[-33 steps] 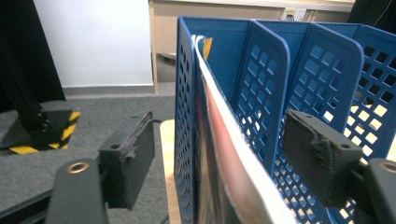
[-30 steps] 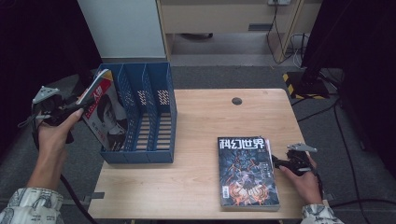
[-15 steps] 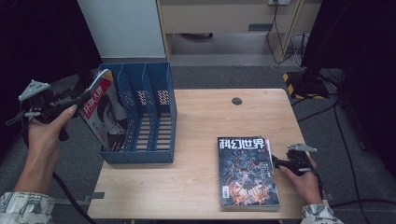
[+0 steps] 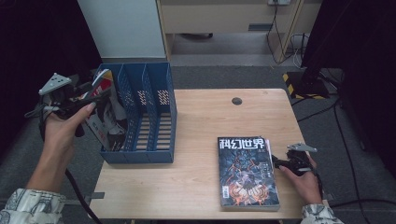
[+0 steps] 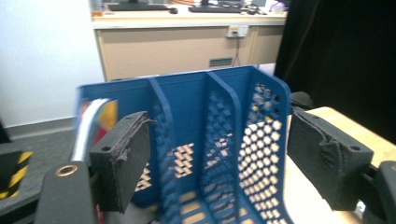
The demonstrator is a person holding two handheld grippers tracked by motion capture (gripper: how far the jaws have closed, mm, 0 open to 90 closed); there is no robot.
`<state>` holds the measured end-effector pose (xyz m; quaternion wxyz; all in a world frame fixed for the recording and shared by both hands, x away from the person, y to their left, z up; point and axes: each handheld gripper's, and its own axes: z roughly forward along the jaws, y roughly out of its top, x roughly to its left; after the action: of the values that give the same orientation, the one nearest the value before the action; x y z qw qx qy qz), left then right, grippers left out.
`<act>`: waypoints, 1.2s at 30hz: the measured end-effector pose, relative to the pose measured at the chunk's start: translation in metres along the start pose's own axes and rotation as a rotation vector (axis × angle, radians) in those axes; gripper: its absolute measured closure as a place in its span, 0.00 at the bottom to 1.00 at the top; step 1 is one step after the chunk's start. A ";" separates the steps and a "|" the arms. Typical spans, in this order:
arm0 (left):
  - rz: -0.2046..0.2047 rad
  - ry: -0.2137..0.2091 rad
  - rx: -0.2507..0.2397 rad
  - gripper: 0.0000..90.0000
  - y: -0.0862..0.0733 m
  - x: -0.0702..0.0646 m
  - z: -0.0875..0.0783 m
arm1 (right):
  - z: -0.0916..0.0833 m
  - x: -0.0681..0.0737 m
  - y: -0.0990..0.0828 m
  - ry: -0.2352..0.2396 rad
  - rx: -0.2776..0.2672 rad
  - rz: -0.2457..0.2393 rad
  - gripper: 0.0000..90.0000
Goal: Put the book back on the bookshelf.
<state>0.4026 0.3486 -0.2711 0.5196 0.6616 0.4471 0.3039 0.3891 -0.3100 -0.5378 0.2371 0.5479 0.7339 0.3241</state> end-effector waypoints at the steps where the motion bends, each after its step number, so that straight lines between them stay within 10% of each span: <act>1: 0.002 -0.011 0.003 0.23 0.000 -0.004 0.003 | 0.000 0.000 0.000 0.000 0.000 0.000 0.23; 25: 0.003 -0.179 0.122 0.23 -0.057 -0.074 0.082 | 0.000 -0.001 0.000 -0.011 0.006 0.013 0.19; 36: 0.009 -0.259 0.175 0.26 -0.084 -0.113 0.113 | -0.012 -0.001 0.009 -0.022 -0.014 -0.004 0.32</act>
<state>0.4306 0.2037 -0.3759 0.5119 0.7399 0.3984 0.1782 0.3865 -0.3118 -0.5232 0.2496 0.5482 0.7301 0.3227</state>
